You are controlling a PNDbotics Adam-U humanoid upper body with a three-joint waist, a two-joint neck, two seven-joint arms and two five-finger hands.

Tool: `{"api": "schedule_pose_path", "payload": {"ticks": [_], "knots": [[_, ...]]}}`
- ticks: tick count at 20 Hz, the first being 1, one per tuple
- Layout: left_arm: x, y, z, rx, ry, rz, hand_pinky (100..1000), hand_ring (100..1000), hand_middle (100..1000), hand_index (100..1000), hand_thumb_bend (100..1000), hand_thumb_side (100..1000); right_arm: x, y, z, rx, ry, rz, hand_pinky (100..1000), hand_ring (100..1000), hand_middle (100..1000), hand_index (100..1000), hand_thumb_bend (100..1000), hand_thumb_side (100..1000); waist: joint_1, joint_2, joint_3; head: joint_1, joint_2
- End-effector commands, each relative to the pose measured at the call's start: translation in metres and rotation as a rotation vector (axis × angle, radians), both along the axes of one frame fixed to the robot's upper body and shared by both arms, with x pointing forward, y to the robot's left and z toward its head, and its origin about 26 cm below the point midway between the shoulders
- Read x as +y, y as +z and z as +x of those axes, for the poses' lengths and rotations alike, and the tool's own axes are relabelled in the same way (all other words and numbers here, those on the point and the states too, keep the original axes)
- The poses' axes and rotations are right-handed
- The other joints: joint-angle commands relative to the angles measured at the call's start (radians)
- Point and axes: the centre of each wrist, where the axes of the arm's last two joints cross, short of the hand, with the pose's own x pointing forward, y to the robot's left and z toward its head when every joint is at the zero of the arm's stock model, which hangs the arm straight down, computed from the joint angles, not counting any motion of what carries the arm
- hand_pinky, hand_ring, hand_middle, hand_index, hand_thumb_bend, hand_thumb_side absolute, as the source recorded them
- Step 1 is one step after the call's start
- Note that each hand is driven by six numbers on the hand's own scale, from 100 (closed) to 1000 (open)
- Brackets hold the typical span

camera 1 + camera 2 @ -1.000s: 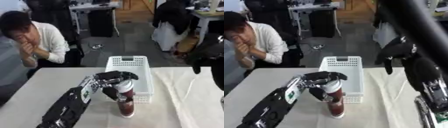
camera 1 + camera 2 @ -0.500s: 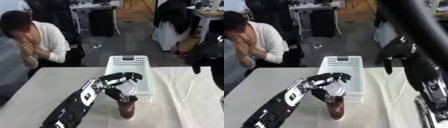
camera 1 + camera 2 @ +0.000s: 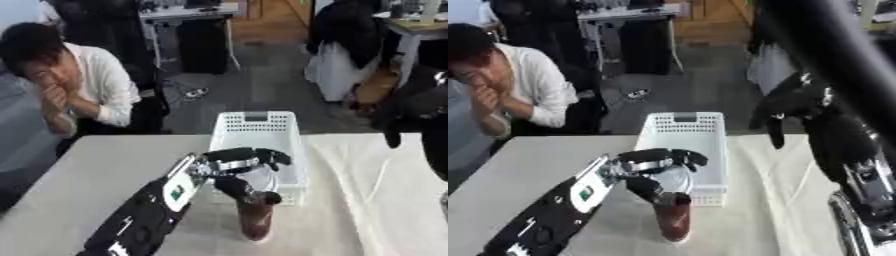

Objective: Pick up objects on the table and place them in the box.

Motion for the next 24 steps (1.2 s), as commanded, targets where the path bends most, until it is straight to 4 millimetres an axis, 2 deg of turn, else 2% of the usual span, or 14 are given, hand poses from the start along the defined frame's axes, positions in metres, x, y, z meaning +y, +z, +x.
{"api": "schedule_pose_path", "payload": {"ticks": [1, 2, 3, 4, 5, 6, 7, 8, 9, 11, 13, 16, 20, 24], "knots": [[0.004, -0.01, -0.002, -0.007, -0.135, 0.25, 644, 766, 1000, 977, 588, 823, 0.0, 0.006, -0.003, -0.027, 0.002, -0.008, 190, 493, 544, 691, 105, 950, -0.002, -0.001, -0.001, -0.005, -0.011], [0.005, -0.013, -0.002, -0.011, -0.129, 0.27, 632, 762, 1000, 977, 585, 822, -0.001, 0.007, -0.003, -0.027, 0.001, -0.008, 190, 493, 544, 691, 105, 950, -0.003, -0.001, -0.001, -0.005, -0.01], [0.006, -0.016, -0.002, -0.011, -0.122, 0.279, 421, 672, 964, 947, 491, 795, -0.001, 0.007, -0.003, -0.027, 0.0, -0.008, 190, 493, 544, 691, 105, 950, -0.003, -0.001, 0.0, -0.006, -0.009], [0.007, -0.019, -0.002, -0.01, -0.118, 0.281, 386, 653, 954, 935, 465, 787, -0.001, 0.007, -0.003, -0.028, -0.001, -0.008, 190, 493, 544, 691, 105, 950, -0.003, -0.001, 0.0, -0.006, -0.009], [0.008, -0.023, -0.002, -0.006, -0.113, 0.266, 283, 580, 895, 828, 324, 744, -0.001, 0.007, -0.003, -0.028, -0.001, -0.008, 190, 493, 543, 691, 104, 949, -0.003, 0.0, 0.001, -0.007, -0.009], [0.01, -0.027, -0.003, -0.002, -0.108, 0.244, 239, 547, 862, 745, 291, 734, -0.001, 0.007, -0.003, -0.028, -0.002, -0.007, 190, 493, 543, 691, 104, 949, -0.004, 0.0, 0.001, -0.007, -0.009], [0.011, -0.031, -0.003, 0.004, -0.106, 0.206, 192, 435, 661, 574, 235, 716, -0.001, 0.007, -0.003, -0.028, -0.003, -0.007, 189, 492, 542, 691, 103, 949, -0.004, -0.001, 0.001, -0.007, -0.009], [0.012, -0.035, -0.003, 0.012, -0.104, 0.168, 220, 465, 713, 612, 251, 721, -0.001, 0.007, -0.003, -0.029, -0.004, -0.007, 189, 492, 542, 691, 103, 949, -0.004, -0.001, 0.001, -0.008, -0.009], [0.013, -0.038, -0.004, 0.018, -0.105, 0.124, 100, 263, 479, 399, 146, 688, -0.001, 0.007, -0.003, -0.029, -0.005, -0.006, 189, 493, 539, 691, 103, 949, -0.004, -0.001, 0.001, -0.009, -0.009], [0.016, -0.042, -0.004, 0.017, -0.106, 0.035, 100, 100, 325, 298, 100, 662, -0.001, 0.007, -0.003, -0.029, -0.006, -0.006, 189, 492, 538, 691, 103, 949, -0.004, -0.001, 0.002, -0.011, -0.009], [0.018, -0.044, -0.004, 0.004, -0.111, -0.022, 100, 100, 205, 201, 100, 644, -0.001, 0.007, -0.003, -0.029, -0.007, -0.006, 189, 492, 536, 691, 102, 949, -0.003, -0.001, 0.002, -0.011, -0.01], [0.02, -0.046, -0.005, -0.016, -0.118, -0.08, 100, 100, 132, 161, 100, 650, -0.001, 0.007, -0.003, -0.028, -0.008, -0.005, 189, 492, 535, 691, 100, 949, -0.003, -0.001, 0.002, -0.012, -0.01], [0.022, -0.048, -0.006, -0.031, -0.115, -0.155, 100, 100, 100, 147, 100, 659, -0.001, 0.007, -0.003, -0.027, -0.01, -0.004, 189, 492, 535, 690, 100, 948, -0.003, -0.002, 0.003, -0.013, -0.012], [0.025, -0.03, -0.002, -0.07, -0.099, -0.2, 100, 100, 100, 142, 100, 661, -0.001, 0.006, -0.003, -0.025, -0.011, -0.002, 190, 492, 535, 690, 100, 948, -0.002, -0.005, 0.004, -0.011, -0.01]]}}
